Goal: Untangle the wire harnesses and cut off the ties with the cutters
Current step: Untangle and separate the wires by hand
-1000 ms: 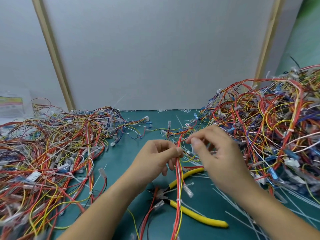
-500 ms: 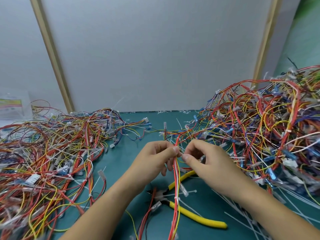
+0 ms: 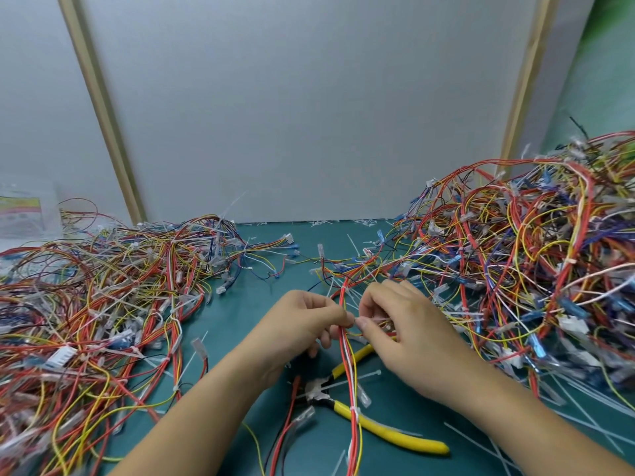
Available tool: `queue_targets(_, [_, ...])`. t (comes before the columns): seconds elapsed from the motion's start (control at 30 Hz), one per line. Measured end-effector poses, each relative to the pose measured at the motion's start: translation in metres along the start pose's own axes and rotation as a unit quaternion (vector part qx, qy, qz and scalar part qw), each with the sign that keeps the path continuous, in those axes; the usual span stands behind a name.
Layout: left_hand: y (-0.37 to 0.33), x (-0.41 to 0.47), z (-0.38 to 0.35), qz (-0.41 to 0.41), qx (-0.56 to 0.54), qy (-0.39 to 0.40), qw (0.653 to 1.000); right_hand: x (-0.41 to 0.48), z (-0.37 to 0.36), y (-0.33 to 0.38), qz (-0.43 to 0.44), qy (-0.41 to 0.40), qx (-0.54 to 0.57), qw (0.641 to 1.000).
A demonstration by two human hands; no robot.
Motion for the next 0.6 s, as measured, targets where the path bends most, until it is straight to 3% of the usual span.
queue_targets(0.1, [-0.0009, -0.0010, -0.0025, -0.025, 0.020, -0.001, 0.999, -0.0010, -0.0032, -0.0019, -0.029, 0.025, -0.028, 0.999])
queue_targets(0.27, [-0.0015, -0.0015, -0.0051, -0.046, 0.026, 0.014, 0.999, 0.0020, -0.0076, -0.0068, -0.145, 0.078, 0.171, 0.971])
queue_targets(0.4, [-0.0026, -0.0018, -0.0078, -0.044, 0.026, 0.007, 0.999, 0.0053, -0.0098, -0.0036, -0.137, 0.061, 0.220, 0.964])
queue_targets(0.6, [-0.0060, -0.0031, -0.0071, -0.054, 0.034, -0.030, 0.998, 0.0071, -0.0095, 0.0008, -0.085, 0.031, 0.169, 0.981])
Point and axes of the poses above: each hand's wrist, its own x-axis towards the middle knuckle, its own z-axis out of the back of the hand, y = z × x, the point moved 1 cm from there along x, towards the middle knuckle, and after that the axes turned 6 degrees about x, right-handed, at the moved point
